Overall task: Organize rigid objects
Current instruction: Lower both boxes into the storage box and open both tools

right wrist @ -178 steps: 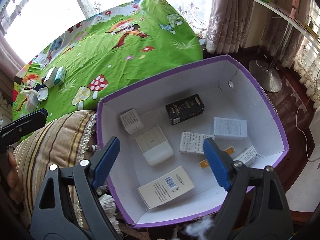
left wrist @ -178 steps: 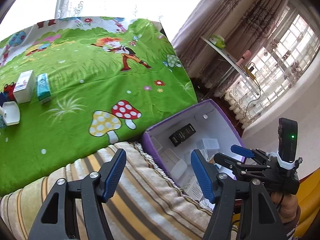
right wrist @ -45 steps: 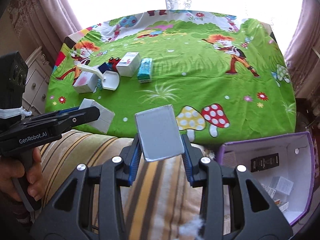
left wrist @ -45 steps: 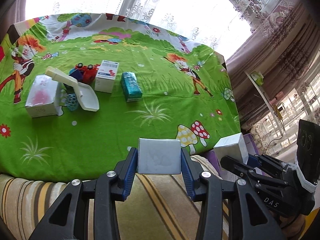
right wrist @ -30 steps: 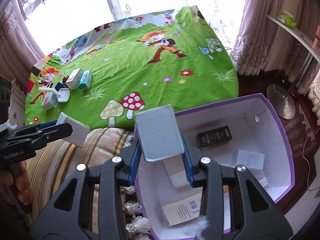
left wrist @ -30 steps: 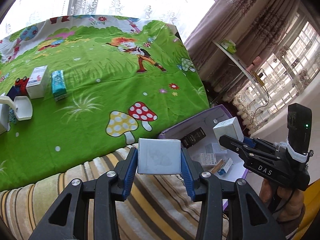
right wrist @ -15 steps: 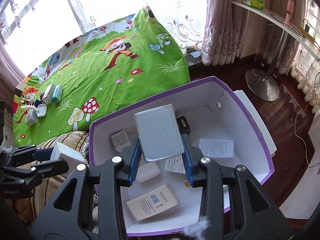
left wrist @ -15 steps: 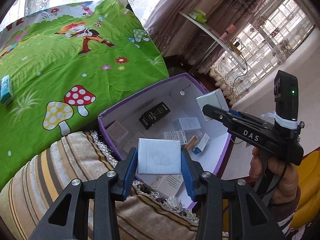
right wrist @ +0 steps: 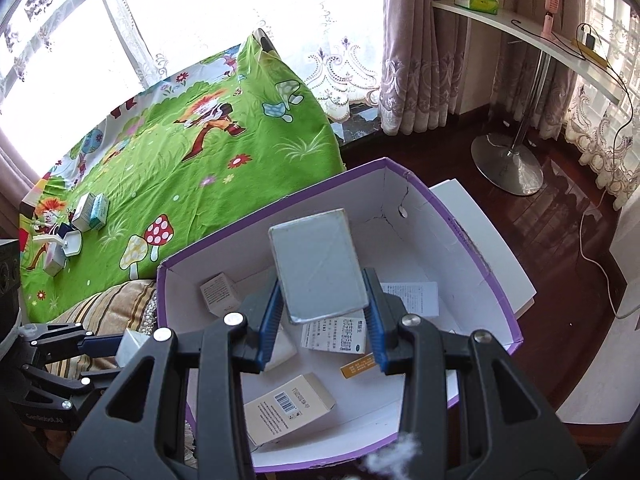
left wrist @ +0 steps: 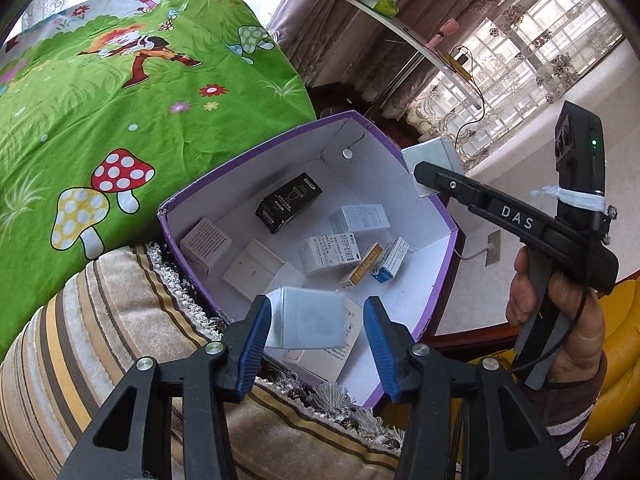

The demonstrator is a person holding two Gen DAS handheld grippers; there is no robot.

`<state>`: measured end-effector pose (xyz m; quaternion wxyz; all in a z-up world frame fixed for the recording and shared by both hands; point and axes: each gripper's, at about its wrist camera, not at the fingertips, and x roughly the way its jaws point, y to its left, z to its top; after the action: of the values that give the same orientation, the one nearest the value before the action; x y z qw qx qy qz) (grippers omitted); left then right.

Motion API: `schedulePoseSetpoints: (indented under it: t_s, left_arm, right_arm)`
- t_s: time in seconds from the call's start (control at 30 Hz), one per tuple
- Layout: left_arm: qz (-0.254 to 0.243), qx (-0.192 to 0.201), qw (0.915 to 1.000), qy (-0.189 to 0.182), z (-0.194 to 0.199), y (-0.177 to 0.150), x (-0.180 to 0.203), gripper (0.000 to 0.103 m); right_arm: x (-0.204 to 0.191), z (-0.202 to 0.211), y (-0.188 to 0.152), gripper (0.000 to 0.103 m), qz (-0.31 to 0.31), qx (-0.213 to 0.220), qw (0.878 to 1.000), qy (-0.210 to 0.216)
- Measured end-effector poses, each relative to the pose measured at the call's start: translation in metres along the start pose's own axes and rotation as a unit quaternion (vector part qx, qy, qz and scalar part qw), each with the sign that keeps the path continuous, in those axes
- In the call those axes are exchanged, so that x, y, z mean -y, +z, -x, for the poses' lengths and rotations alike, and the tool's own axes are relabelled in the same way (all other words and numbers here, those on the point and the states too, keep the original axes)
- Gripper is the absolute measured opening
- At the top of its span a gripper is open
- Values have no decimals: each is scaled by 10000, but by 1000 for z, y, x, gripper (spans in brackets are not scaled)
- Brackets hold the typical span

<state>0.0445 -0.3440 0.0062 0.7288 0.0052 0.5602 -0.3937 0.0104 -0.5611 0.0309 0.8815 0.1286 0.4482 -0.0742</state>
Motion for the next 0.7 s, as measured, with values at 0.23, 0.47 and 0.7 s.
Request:
schedulePoseSetpoints:
  t_s: [0.23, 0.47, 0.7]
  left_arm:
    - [80, 14, 9999, -68, 1, 0, -4, 56]
    - [215, 62, 9997, -116, 3, -1, -9, 56]
    - [224, 82, 9996, -119, 3, -2, -9, 56]
  right_arm:
    - [6, -3, 5, 42, -71, 8, 10000, -52]
    - [12, -16, 13, 42, -163, -61, 9997, -158]
    - [20, -26, 32, 46, -212, 10, 9993, -322]
